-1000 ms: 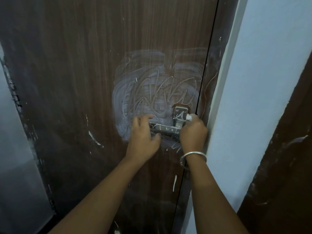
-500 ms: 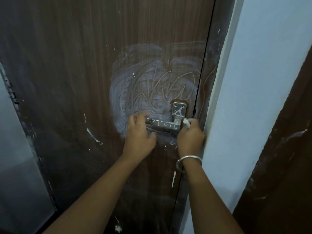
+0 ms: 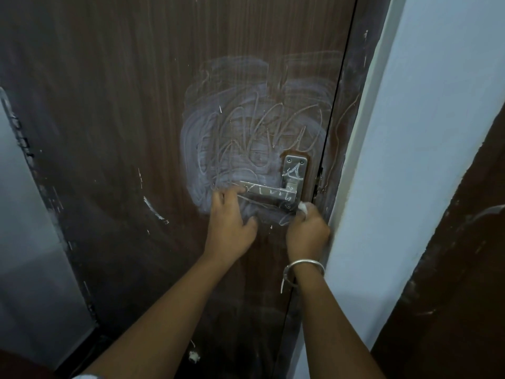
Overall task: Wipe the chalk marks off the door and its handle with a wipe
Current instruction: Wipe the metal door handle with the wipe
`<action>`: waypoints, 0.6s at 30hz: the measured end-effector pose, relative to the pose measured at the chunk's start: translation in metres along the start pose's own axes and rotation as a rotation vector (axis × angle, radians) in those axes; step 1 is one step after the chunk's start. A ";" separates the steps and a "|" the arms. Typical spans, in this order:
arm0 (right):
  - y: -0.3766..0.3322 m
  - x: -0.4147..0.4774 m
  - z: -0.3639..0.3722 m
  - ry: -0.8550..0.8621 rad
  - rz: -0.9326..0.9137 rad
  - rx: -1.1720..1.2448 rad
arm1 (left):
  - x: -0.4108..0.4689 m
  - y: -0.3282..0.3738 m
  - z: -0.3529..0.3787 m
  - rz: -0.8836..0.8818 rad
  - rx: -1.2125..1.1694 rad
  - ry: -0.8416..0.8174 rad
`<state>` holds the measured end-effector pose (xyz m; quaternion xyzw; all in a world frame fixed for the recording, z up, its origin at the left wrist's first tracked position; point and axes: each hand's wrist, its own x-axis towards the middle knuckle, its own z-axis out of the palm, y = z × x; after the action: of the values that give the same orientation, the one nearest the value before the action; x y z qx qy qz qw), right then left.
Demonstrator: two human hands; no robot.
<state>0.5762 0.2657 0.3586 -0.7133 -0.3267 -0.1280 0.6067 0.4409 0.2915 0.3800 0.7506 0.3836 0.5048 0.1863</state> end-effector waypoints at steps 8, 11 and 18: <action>-0.001 -0.006 0.025 0.089 0.619 0.713 | -0.007 -0.006 0.002 -0.043 -0.009 -0.015; -0.010 -0.008 0.031 0.118 0.834 0.996 | -0.007 -0.009 0.001 -0.065 -0.013 -0.025; -0.035 -0.016 0.034 -0.025 1.099 1.384 | -0.008 -0.012 0.002 -0.079 -0.016 -0.050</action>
<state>0.5352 0.2949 0.3693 -0.2435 0.0517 0.4161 0.8746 0.4359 0.2933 0.3662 0.7457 0.4042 0.4810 0.2219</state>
